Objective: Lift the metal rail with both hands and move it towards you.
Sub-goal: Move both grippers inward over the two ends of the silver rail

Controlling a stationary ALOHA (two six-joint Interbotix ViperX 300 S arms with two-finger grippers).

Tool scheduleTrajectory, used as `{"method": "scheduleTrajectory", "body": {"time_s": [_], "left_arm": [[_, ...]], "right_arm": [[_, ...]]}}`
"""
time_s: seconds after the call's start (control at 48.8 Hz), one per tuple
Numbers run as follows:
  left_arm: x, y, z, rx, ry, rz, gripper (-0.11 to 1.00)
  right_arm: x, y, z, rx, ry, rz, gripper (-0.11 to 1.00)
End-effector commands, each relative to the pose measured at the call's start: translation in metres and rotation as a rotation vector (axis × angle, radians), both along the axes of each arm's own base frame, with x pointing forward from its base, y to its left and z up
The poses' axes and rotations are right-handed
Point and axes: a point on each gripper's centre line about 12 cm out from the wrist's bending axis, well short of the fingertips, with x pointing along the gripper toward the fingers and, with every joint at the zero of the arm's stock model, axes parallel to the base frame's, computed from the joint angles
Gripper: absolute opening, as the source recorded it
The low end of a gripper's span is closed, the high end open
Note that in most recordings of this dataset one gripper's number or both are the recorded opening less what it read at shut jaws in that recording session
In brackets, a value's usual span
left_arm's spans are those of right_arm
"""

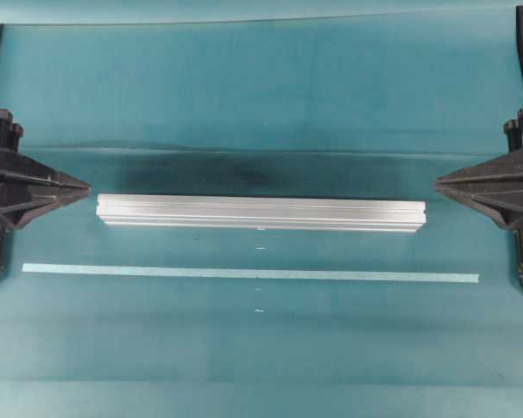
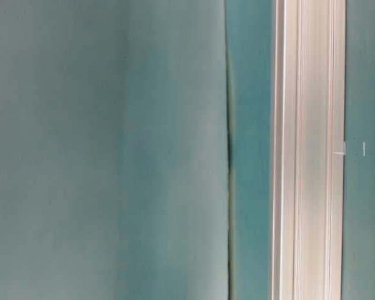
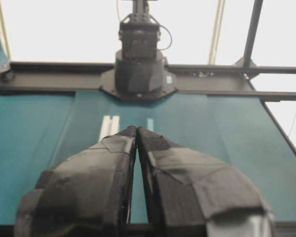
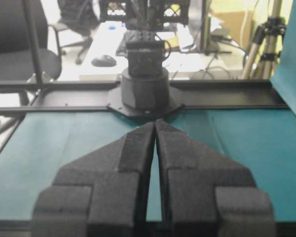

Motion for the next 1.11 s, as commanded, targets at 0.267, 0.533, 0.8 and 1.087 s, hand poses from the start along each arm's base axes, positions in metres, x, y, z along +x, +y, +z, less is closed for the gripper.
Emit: {"method": "scheduleTrajectory", "body": {"time_s": [0.267,0.533,0.8,1.087], "left_arm": [[0.014,-0.001,0.008,-0.075,0.083,-0.01,-0.05],[0.034,0.0,0.018,-0.072,0.397,0.008,-0.05],[0.053,0.006,0.014,-0.063,0.707,0.044,-0.05],[0.075,0.02,-0.007,-0.035,0.966,0.085,-0.05]], "right_arm": [[0.011,0.002,0.002,0.134,0.118,0.009,0.01],[0.023,0.001,-0.002,0.2,0.461,-0.016,0.01],[0.044,-0.004,-0.011,0.226,0.789,-0.068,0.01],[0.069,-0.022,-0.029,0.224,1.084,-0.145,0.01]]}}
